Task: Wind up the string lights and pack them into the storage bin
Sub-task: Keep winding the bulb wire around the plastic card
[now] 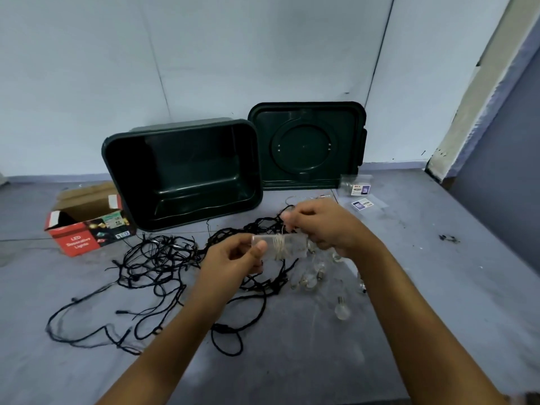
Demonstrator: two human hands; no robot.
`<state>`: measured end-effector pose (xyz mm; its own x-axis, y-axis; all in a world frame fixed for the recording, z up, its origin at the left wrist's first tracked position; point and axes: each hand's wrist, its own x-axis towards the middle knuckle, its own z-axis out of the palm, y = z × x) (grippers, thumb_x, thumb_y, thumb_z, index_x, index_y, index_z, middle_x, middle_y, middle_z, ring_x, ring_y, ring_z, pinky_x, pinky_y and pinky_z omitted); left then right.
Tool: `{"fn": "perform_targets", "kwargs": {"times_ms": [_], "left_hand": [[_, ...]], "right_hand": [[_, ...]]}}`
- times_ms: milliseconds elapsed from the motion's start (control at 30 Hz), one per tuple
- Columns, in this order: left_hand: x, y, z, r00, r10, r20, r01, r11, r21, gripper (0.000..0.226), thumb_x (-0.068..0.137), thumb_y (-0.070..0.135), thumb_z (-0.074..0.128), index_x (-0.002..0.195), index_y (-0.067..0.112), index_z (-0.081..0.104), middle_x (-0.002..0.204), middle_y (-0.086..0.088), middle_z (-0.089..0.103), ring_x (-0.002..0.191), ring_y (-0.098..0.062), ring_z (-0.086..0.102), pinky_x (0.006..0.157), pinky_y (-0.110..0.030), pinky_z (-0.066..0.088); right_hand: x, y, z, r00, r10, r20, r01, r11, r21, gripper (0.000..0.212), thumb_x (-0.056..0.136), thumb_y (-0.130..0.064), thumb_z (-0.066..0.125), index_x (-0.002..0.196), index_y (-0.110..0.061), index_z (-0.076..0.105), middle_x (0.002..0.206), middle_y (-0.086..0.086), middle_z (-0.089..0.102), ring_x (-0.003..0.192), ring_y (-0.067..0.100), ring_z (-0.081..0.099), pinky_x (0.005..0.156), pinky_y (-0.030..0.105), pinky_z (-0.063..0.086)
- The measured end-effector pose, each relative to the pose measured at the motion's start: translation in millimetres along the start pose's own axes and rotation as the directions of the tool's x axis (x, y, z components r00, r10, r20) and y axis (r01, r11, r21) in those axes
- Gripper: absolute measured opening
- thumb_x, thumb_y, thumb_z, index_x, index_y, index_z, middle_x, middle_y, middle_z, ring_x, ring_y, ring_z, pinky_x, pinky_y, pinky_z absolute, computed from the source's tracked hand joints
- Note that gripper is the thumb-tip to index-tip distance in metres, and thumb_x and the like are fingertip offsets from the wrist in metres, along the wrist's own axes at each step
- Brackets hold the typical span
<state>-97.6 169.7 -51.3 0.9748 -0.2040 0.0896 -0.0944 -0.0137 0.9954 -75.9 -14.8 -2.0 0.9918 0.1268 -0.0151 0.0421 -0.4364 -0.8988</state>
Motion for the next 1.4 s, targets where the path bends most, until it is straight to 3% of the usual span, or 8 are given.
{"fn": "perform_targets", "kwargs": {"times_ms": [133,333,533,633,767,933,1167,1400], "left_hand": [[-3.2,-1.2,1.5,0.999,-0.045,0.028,0.046,0.998,-0.037,0.031,0.074,0.034,0.061,0.097,0.015,0.069,0.082,-0.005,0.066,0.073,-0.013,0.064,0.071,-0.025,0.057],[4.4,4.1,6.3,0.999,-0.037,-0.023,0.033,0.987,-0.155,0.033,0.078,0.032,0.06,0.099,0.008,0.067,0.08,-0.004,0.066,0.072,-0.013,0.064,0.07,-0.024,0.055],[20.3,6.7,2.4,0.988,-0.04,-0.149,0.019,0.989,-0.144,0.016,0.087,0.023,0.059,0.095,0.011,0.065,0.078,-0.003,0.06,0.07,-0.01,0.063,0.069,-0.02,0.054],[21.2,4.0,2.8,0.987,-0.03,-0.158,0.014,0.995,-0.103,0.014,0.088,0.025,0.059,0.094,0.013,0.065,0.079,-0.003,0.061,0.069,-0.008,0.064,0.068,-0.019,0.054],[20.8,2.0,5.2,0.99,0.004,-0.143,-0.005,1.0,-0.003,0.017,0.089,0.025,0.058,0.091,0.01,0.065,0.074,-0.002,0.062,0.064,-0.007,0.063,0.061,-0.016,0.051],[11.2,1.0,10.0,1.0,0.01,-0.028,-0.009,0.999,0.035,0.024,0.086,0.027,0.058,0.099,0.009,0.067,0.087,-0.017,0.066,0.074,-0.015,0.065,0.067,-0.022,0.055],[-10.9,3.2,18.8,0.993,-0.049,0.109,0.053,0.998,-0.029,0.02,0.083,0.02,0.06,0.098,0.009,0.067,0.085,-0.011,0.066,0.072,-0.011,0.063,0.065,-0.018,0.053],[-1.4,15.2,10.8,0.999,-0.037,0.025,0.041,0.985,-0.169,0.035,0.075,0.03,0.06,0.102,0.007,0.067,0.082,-0.004,0.066,0.072,-0.012,0.063,0.071,-0.025,0.056]], "right_hand": [[0.9,27.7,8.2,0.974,0.177,0.142,-0.219,0.896,0.387,0.024,0.078,-0.03,0.065,0.058,-0.017,0.062,0.042,-0.006,0.039,0.032,0.003,0.024,0.032,0.012,0.016],[-16.2,35.6,42.9,0.9,0.248,0.359,-0.435,0.458,0.775,0.02,0.095,-0.014,0.04,0.077,-0.014,0.049,0.047,-0.006,0.04,0.032,-0.001,0.027,0.027,0.007,0.015],[-71.2,4.5,72.3,0.949,0.313,0.025,-0.261,0.743,0.616,0.024,0.096,-0.029,0.046,0.084,-0.009,0.056,0.048,-0.004,0.045,0.038,0.009,0.043,0.038,0.02,0.04],[-95.3,-22.9,66.8,0.951,0.257,0.17,-0.308,0.77,0.558,0.015,0.095,-0.034,0.044,0.098,-0.021,0.051,0.049,-0.001,0.051,0.04,0.014,0.053,0.046,0.027,0.052],[-97.9,-37.0,53.5,0.989,0.089,0.118,-0.085,0.996,-0.038,0.014,0.096,-0.039,0.04,0.104,-0.03,0.048,0.06,-0.003,0.052,0.047,0.004,0.048,0.047,0.019,0.044],[-49.6,-44.0,19.2,0.975,-0.223,-0.007,0.205,0.909,-0.363,0.02,0.097,-0.031,0.042,0.084,-0.024,0.055,0.063,-0.011,0.048,0.051,-0.003,0.043,0.049,0.01,0.033],[3.9,-1.4,-4.2,0.993,-0.067,-0.093,0.071,0.997,0.044,0.025,0.096,-0.02,0.046,0.077,-0.017,0.062,0.044,-0.011,0.036,0.039,0.002,0.03,0.037,0.012,0.026],[-22.2,30.1,42.1,0.982,0.189,0.009,-0.167,0.846,0.506,0.03,0.095,-0.005,0.042,0.068,-0.016,0.049,0.05,-0.004,0.035,0.036,0.003,0.029,0.034,0.013,0.021]]}}
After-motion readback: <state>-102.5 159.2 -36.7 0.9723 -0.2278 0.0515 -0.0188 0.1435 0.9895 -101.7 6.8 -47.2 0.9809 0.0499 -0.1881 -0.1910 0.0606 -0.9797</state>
